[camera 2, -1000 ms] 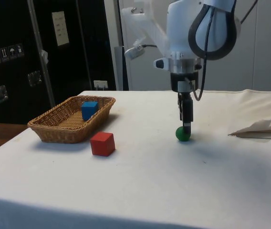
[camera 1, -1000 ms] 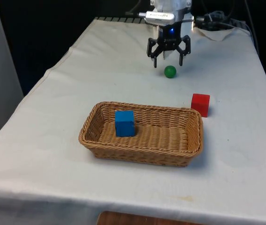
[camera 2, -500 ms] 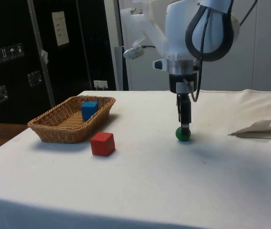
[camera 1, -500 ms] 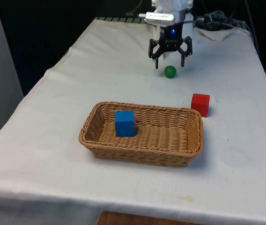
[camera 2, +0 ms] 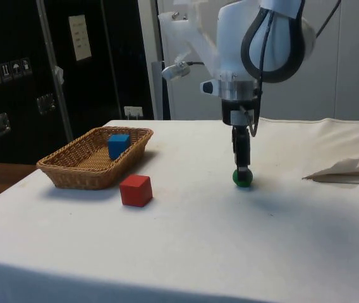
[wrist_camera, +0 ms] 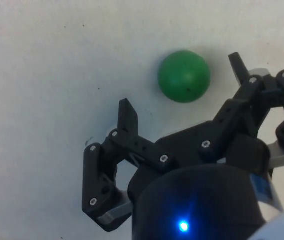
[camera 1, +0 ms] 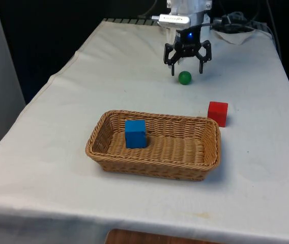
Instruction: Place all non-red objects into the basket.
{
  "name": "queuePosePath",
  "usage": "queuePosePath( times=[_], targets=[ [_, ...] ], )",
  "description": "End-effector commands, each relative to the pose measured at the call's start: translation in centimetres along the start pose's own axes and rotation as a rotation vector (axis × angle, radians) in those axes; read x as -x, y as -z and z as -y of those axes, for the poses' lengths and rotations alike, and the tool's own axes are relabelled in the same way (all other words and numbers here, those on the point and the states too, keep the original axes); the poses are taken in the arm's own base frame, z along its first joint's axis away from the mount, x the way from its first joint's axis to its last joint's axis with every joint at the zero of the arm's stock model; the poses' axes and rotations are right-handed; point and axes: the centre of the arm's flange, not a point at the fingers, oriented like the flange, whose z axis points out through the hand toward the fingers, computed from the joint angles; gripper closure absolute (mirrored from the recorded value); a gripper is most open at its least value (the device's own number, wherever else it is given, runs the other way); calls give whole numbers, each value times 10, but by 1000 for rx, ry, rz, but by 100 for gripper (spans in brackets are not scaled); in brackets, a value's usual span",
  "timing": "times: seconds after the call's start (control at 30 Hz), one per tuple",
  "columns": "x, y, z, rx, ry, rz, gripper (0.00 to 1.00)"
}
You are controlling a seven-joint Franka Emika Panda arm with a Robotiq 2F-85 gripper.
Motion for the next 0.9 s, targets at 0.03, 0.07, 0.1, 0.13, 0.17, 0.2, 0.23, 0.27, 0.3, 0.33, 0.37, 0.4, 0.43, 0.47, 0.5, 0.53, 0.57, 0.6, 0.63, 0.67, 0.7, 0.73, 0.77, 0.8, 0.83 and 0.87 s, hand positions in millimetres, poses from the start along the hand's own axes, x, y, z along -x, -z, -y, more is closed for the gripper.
queuePosePath(
  times=[0.03, 0.07, 0.1, 0.13, 0.17, 0.2, 0.23, 0.27, 0.3, 0.33, 0.37, 0.4, 0.43, 0.47, 0.5, 0.53, 0.57, 0.6, 0.63, 0.67, 0.7, 0.73, 0.77, 0.8, 0.83, 0.87],
  targets=[
    [-1, -1, 0, 0, -3, 1, 0],
    [-4, -1, 7, -15, -11, -8, 0],
    [-6, -3, 8, -15, -11, -6, 0],
    [-7, -4, 8, -14, -13, -4, 0],
    [-8, -6, 9, -13, -16, -2, 0],
    [-9, -8, 8, -13, -19, 1, 0],
    [-10, -9, 8, -11, -18, 2, 0],
    [-11, -11, 8, -9, -19, 5, 0],
    [-11, -12, 7, -7, -21, 6, 0],
    [-9, -14, 4, 2, -17, 22, 0],
    [-11, -13, 6, -5, -21, 9, 0],
    [-11, -15, 6, -2, -22, 11, 0],
    [-12, -16, 6, 0, -21, 12, 0],
    [-12, -17, 5, 2, -22, 15, 0],
    [-11, -18, 4, 4, -23, 17, 0],
    [-12, -19, 2, 6, -24, 18, 0],
    [-12, -19, 2, 7, -24, 19, 0],
    [-10, -23, 0, 15, -22, 31, 4],
    [-12, -20, 2, 7, -25, 20, 4],
    [-12, -20, 1, 7, -26, 20, 11],
    [-12, -20, 0, 8, -26, 20, 20],
    [-11, -20, 0, 8, -27, 21, 30],
    [-11, -20, -1, 8, -28, 22, 52],
    [-11, -21, -1, 8, -27, 23, 64],
    [-11, -21, -1, 8, -28, 23, 76],
    [-12, -20, -1, 9, -27, 22, 86]
  ],
)
